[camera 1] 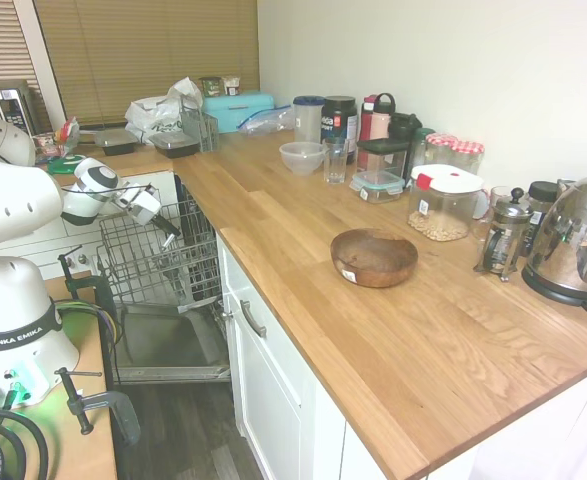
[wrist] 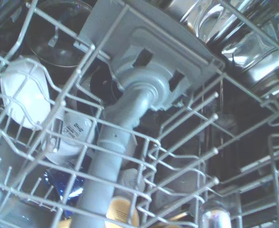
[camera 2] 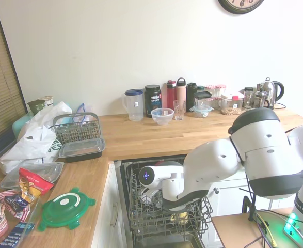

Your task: Put the fork in the dishwasher

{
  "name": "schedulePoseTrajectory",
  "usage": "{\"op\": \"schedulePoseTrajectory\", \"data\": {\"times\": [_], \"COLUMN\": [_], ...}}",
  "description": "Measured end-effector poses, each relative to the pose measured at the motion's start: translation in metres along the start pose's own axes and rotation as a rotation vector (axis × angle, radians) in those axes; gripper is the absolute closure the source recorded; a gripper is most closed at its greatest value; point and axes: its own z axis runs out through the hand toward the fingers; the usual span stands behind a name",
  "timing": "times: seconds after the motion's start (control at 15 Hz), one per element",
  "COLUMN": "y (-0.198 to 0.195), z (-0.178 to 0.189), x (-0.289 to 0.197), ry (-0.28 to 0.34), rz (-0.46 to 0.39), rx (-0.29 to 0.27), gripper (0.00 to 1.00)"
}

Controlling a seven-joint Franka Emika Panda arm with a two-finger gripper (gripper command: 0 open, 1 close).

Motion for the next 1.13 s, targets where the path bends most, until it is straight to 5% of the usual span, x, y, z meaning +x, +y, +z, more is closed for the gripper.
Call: {"op": "schedulePoseTrajectory", "data": {"times": [0.67, 1.13], "y": [0.000, 0.110], "z": [-0.034, -0.143], "x": [0.047, 0.160], "ry": [0.016, 0.001], "rz": [0.057, 0.192], "rx": [0.046, 0.168], "gripper": [0.00, 0.00]}}
